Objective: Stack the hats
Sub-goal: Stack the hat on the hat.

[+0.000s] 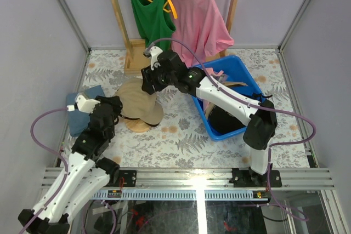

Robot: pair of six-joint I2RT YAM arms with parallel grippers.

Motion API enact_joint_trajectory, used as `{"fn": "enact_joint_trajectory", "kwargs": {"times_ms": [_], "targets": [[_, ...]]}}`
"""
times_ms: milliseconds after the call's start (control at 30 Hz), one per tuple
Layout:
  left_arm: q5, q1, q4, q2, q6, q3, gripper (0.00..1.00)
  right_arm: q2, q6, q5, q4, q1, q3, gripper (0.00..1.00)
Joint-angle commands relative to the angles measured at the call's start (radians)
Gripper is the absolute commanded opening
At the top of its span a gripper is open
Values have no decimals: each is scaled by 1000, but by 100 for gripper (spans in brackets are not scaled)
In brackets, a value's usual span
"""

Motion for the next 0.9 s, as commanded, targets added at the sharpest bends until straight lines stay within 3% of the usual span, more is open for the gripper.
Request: {"fn": "enact_joint_trajectory", "kwargs": {"times_ms": [0,867], "targets": [[60,1,-147,-76,10,-9,31,-42,2,21,5,24,-5,59],[42,1,-236,-105,9,89,38,-114,-16,105,16,62,-47,62]]}}
